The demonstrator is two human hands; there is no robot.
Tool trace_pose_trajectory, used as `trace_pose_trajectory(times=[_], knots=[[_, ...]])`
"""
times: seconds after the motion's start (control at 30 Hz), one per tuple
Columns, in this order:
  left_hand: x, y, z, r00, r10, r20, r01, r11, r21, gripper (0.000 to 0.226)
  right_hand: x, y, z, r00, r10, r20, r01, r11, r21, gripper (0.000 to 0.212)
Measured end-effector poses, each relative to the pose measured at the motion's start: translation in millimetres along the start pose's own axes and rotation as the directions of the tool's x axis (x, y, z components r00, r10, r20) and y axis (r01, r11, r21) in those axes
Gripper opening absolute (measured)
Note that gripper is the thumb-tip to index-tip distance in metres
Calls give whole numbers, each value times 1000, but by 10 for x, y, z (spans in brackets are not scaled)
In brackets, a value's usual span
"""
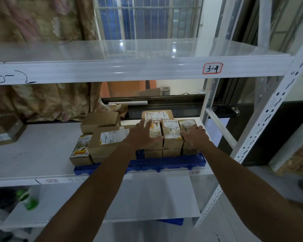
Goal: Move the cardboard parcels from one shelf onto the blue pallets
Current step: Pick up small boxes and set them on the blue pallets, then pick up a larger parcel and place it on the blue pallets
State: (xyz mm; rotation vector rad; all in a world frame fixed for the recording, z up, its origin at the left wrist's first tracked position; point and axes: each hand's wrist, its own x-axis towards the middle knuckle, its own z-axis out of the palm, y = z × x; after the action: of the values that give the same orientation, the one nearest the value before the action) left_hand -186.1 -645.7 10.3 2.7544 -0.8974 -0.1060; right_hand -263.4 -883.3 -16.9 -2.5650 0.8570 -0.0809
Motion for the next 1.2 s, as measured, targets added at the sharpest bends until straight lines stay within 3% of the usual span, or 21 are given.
trace_pose_trajectory(times=[0.2,0.43,0.63,0.87,1.07,1.13,1.2], knots=[[50,-47,2,1000,4,20,-5,999,44,100,23,-18,-67,1000,-22,-13,22,1000,6,76],[-31,-17,-205,993,-98,65,95,994,51,101,127,-186,-244,983,-165,-74,162,986,-45,72],[-352,-197,-589,985,-172,-13,172,985,4,104,34,-777,-352,940,-342,-15,339,935,-104,77],[-1207,-894,-993,908,-417,-43,412,906,-102,95,-498,-1805,-98,812,-572,119,582,809,-80,52],[-2120,-1727,-1352,846,-529,-64,530,848,-9,98,-1256,-2686,145,602,-775,190,798,592,-114,63],[-2489,-1959,-1501,828,-555,-79,558,830,21,96,-1424,-2972,320,556,-798,231,831,529,-173,45],[-2865,-2250,-1614,804,-585,-102,589,808,14,96,-1685,-3239,467,550,-804,225,835,523,-172,56]])
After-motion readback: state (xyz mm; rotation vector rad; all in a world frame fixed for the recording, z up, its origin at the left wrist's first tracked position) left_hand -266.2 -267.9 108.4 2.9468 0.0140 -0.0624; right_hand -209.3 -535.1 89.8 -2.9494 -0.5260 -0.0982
